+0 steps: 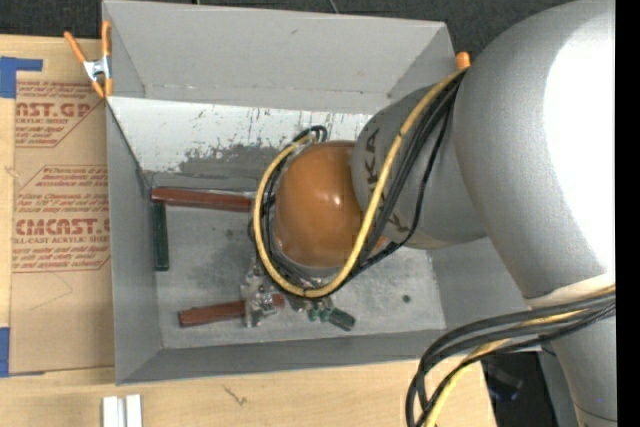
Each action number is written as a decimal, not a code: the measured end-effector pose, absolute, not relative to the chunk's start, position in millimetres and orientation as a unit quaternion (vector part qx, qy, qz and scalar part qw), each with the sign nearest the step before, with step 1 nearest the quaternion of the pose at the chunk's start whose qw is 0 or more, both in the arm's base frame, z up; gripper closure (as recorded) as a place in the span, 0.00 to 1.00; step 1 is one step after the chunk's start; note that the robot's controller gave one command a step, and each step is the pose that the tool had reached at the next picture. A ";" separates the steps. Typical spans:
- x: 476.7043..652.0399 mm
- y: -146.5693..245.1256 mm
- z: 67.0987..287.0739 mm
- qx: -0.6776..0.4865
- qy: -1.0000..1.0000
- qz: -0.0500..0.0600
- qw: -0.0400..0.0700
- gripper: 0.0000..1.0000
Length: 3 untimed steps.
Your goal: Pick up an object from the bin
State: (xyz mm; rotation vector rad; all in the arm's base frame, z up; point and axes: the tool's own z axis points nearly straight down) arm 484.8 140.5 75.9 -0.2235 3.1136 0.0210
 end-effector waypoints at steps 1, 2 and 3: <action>485.2 141.3 76.9 -0.072 0.997 0.006 0.009 1.00; 485.3 141.3 77.1 -0.072 0.997 0.004 0.007 1.00; 483.1 140.3 81.4 -0.072 0.997 0.002 0.001 1.00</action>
Offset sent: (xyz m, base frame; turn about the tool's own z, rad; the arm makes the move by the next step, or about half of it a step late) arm -0.0001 0.0000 0.0003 -0.0001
